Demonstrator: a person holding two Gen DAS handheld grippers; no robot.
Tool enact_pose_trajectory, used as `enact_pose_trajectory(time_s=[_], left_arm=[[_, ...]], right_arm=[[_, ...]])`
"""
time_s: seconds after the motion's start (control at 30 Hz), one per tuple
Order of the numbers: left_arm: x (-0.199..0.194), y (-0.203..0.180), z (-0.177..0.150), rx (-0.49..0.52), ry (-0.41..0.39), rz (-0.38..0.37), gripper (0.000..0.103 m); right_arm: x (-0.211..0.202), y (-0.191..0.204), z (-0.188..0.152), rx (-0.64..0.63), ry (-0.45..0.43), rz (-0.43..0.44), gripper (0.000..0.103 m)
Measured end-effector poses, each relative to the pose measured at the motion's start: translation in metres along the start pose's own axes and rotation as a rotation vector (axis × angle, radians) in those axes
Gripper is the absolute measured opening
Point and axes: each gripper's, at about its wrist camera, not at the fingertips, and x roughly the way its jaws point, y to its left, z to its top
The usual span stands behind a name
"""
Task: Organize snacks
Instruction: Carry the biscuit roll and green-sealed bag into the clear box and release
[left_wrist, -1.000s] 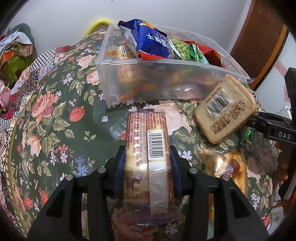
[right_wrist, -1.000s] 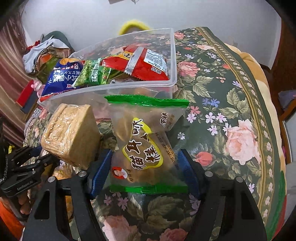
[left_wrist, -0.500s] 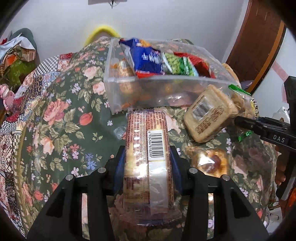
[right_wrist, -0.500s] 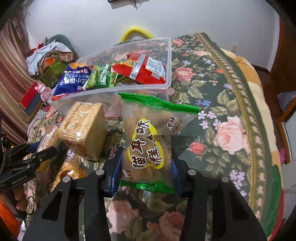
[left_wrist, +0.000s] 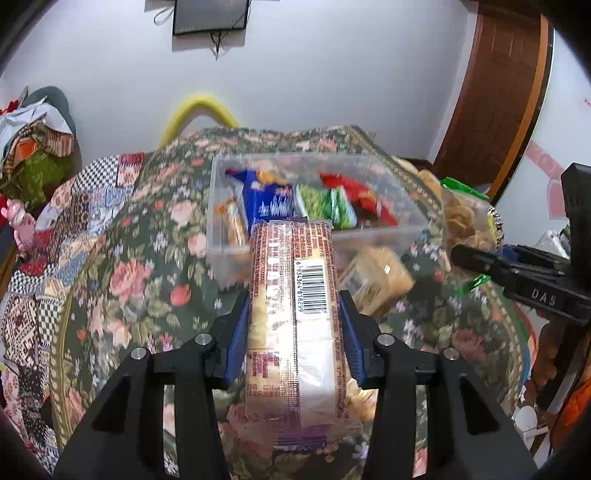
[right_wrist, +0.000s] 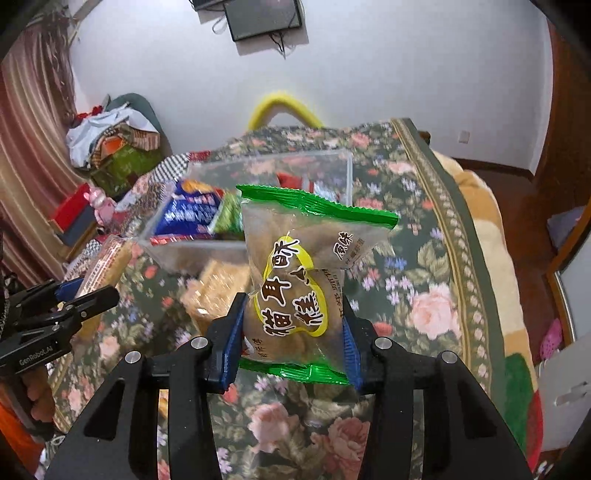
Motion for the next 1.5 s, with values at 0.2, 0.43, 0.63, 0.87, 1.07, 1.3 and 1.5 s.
enact_pose_trajectory(time_s=[0.2, 0.43, 0.63, 0.87, 1.07, 1.3, 1.5], left_arm=[[-0.002, -0.006, 0.026, 0.004, -0.05, -0.012, 0.045], [0.009, -0.015, 0.054, 0.014, -0.078, -0.013, 0.045], [0.028, -0.017, 0.074, 0.007, -0.079, -0.019, 0.045], [0.056, -0.014, 0.096, -0.004, -0.069, -0.02, 0.045], [0.08, -0.009, 0.106, -0.007, -0.053, -0.003, 0.045], [0.109, 0.001, 0.117, -0.025, -0.021, 0.009, 0.045], [0.13, 0.006, 0.121, -0.042, 0.007, 0.008, 0.045]], right_arm=[[-0.005, 0.011, 0.016, -0.021, -0.045, 0.006, 0.042], [0.0, 0.015, 0.038, -0.038, -0.085, 0.009, 0.042], [0.013, 0.019, 0.048, -0.046, -0.089, 0.01, 0.042], [0.036, 0.022, 0.061, -0.051, -0.074, 0.01, 0.042], [0.058, 0.018, 0.075, -0.044, -0.045, 0.029, 0.042], [0.083, 0.017, 0.084, -0.07, 0.004, 0.025, 0.043], [0.099, 0.01, 0.087, -0.057, 0.043, 0.033, 0.043]])
